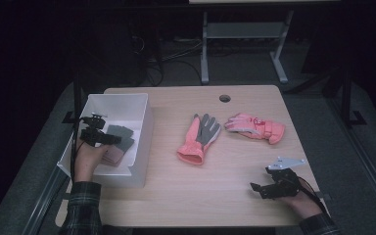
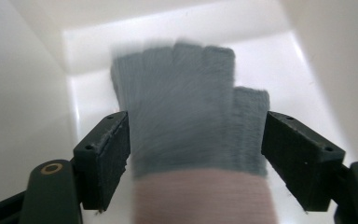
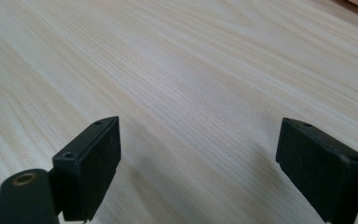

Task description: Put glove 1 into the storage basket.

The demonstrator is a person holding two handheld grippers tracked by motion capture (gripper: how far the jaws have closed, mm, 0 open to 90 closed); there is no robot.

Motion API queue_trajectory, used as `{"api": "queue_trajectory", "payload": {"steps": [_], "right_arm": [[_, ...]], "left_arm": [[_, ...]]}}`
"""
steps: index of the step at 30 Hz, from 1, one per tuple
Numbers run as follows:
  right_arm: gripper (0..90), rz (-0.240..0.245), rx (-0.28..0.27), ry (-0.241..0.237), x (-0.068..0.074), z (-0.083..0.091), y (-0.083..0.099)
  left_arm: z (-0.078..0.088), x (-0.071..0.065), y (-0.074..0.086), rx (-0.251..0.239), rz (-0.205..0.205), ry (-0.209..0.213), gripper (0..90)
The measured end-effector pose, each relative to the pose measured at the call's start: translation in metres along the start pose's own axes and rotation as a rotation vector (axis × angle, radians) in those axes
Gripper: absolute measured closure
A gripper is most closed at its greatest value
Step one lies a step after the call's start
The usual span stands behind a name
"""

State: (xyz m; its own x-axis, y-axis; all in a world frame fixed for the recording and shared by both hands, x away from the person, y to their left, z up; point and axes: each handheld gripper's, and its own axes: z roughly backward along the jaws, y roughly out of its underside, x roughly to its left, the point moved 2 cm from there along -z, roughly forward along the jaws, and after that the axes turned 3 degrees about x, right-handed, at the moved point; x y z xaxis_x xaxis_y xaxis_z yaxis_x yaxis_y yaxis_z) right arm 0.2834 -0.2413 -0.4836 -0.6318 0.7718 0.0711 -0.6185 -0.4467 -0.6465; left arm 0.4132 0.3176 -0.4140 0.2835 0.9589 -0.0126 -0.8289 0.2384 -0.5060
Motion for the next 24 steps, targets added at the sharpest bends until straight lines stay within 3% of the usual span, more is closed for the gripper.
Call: {"api": "queue_trajectory", "payload": {"steps": [8,10,15,18,24], "right_arm": [[13.6,-0.001,-0.002,-0.002,0.001,0.0,0.0],[13.6,-0.001,-0.001,-0.003,0.001,0.0,0.0],[13.5,0.006,0.012,-0.008,0.002,0.0,0.0],[13.5,0.004,0.014,-0.01,0.003,0.0,-0.001],[13.3,0.014,0.016,-0.013,0.004,0.001,-0.001]], "left_arm": [[0.017,-0.002,-0.001,-0.055,-0.012,0.035,21.0],[0.028,-0.002,-0.003,-0.096,0.004,0.061,20.0],[0.042,-0.005,-0.005,-0.145,0.0,0.091,16.9],[0.052,-0.013,-0.008,-0.141,-0.06,0.112,16.3],[0.063,-0.031,-0.014,-0.168,-0.109,0.174,14.2]]}}
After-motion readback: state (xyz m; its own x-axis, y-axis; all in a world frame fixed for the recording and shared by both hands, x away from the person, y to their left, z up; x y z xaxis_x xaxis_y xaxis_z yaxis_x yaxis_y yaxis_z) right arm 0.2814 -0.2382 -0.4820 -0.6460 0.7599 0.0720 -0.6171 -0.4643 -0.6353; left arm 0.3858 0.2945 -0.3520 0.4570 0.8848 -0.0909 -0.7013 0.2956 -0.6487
